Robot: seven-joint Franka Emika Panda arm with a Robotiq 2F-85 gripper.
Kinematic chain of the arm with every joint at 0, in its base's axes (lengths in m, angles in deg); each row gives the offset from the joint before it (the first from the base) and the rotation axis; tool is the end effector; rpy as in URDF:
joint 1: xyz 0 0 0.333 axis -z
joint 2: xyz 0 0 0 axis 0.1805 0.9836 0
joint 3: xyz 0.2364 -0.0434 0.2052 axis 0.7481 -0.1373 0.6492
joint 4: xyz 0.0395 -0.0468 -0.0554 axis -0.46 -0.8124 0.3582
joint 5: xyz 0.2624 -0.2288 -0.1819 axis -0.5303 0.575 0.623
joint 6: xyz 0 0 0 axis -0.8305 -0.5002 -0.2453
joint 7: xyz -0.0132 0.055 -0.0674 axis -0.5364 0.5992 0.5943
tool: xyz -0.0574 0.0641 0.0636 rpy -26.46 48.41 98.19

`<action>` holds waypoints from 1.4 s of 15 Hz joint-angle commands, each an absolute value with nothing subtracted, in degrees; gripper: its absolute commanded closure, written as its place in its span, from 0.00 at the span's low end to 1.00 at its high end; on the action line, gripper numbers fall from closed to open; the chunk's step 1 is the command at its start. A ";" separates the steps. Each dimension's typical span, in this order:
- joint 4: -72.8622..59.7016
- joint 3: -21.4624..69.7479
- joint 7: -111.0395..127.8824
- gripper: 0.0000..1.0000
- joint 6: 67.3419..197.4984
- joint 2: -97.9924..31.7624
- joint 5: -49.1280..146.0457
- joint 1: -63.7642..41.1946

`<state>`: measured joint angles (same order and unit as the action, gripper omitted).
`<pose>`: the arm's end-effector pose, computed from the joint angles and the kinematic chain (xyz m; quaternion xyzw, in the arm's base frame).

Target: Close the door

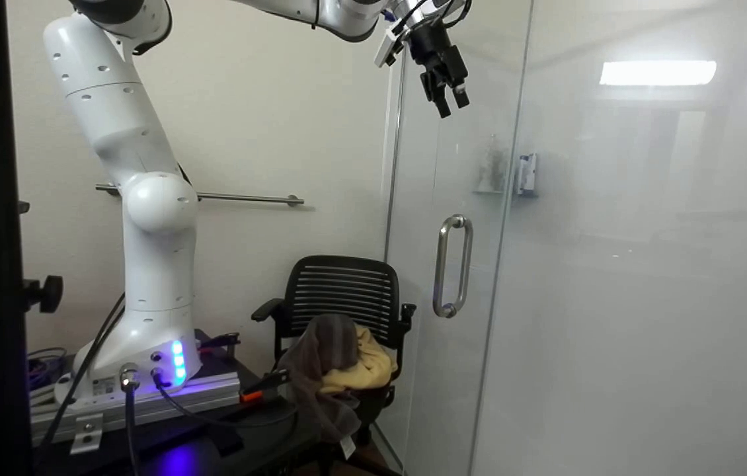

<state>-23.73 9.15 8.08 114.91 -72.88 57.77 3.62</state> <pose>0.3661 -0.2948 0.7036 0.9211 -0.2908 0.2384 0.1009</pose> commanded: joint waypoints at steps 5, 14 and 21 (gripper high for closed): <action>-24.70 10.59 11.28 0.00 114.84 -75.28 58.76 5.70; -18.06 9.86 11.75 0.00 115.73 -72.58 57.97 7.03; -0.99 5.89 -1.32 0.00 120.05 -60.52 47.90 2.79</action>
<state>-7.87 7.91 3.96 118.50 -67.85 53.41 4.79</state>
